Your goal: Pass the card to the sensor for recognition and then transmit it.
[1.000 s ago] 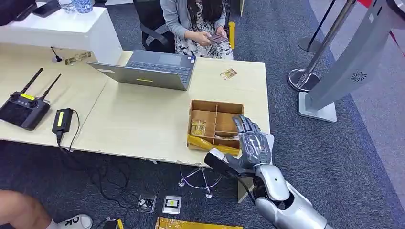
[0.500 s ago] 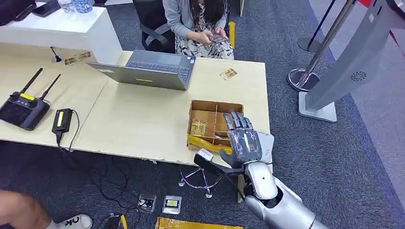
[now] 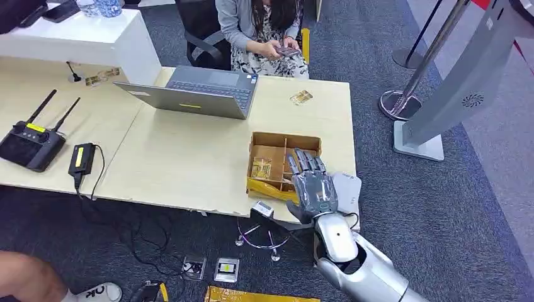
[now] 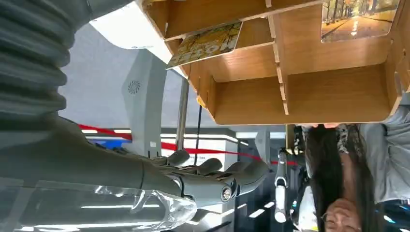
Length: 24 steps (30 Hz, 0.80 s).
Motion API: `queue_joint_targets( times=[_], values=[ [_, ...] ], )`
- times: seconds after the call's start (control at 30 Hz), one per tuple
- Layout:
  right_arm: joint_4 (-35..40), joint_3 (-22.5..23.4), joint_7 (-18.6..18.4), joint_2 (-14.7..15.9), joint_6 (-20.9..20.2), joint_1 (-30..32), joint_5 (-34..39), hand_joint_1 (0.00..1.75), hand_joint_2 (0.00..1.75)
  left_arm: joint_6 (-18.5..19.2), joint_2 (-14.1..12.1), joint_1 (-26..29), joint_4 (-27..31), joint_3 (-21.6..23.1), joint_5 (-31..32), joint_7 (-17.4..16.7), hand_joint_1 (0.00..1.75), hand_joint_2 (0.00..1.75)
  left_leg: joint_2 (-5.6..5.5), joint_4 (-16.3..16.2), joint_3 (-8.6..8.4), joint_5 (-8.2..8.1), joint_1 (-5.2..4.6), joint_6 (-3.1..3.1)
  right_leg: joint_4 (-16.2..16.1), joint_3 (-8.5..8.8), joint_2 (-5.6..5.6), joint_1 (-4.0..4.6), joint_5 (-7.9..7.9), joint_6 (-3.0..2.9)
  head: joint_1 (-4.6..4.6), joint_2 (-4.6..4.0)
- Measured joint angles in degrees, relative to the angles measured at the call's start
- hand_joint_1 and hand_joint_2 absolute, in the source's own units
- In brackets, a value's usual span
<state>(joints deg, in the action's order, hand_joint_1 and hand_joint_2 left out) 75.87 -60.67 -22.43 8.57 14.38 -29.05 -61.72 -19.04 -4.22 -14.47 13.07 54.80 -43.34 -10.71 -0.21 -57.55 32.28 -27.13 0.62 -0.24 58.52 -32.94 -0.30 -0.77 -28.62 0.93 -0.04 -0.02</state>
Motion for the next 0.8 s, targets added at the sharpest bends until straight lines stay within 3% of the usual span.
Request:
queue_joint_targets(
  times=[0.8],
  values=[
    [-4.6,-0.7,2.0,-2.8,-4.2,-2.7,9.4,0.0,1.75,0.8,0.0,-0.9,0.0,1.4,1.1,-0.4,0.0,0.0,0.0,0.0,-0.01,0.0,0.0,0.0,0.0,0.01,0.0,0.0,0.0,0.0,0.02,0.0]
  ],
)
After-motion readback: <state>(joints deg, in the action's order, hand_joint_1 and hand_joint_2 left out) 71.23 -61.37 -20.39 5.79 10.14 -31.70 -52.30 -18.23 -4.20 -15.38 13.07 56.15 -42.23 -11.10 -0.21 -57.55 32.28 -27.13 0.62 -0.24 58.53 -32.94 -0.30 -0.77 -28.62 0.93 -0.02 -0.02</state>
